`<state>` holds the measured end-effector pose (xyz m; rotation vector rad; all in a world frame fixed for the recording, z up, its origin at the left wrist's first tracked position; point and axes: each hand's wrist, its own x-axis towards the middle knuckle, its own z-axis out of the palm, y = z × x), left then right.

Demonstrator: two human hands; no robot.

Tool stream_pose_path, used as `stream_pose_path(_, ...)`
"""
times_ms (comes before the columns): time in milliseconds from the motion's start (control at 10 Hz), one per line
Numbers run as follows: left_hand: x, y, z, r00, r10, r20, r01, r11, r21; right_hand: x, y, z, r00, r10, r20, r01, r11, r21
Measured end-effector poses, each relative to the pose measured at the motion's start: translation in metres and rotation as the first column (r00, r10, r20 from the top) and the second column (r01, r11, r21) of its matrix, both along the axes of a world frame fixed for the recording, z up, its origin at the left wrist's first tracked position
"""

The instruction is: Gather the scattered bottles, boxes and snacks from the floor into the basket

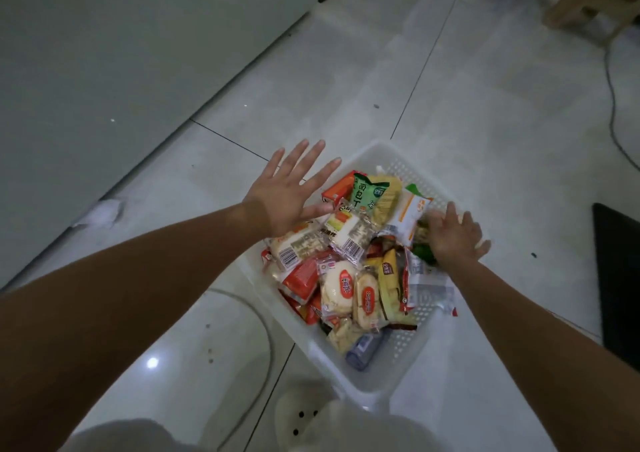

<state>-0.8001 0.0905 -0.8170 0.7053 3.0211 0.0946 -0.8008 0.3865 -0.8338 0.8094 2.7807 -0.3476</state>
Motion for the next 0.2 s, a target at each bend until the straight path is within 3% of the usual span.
stream_pose_path(100,0.006,-0.008,0.053,1.0,0.01,0.014,-0.01,0.999,-0.033,0.016,-0.009,0.048,0.998,0.059,-0.017,-0.058,0.997,0.042)
stream_pose_path(200,0.002,-0.013,0.126,1.0,0.012,-0.018,-0.013,0.998,-0.056,0.022,-0.023,0.12,0.988,0.114,-0.105,-0.118,0.993,-0.03)
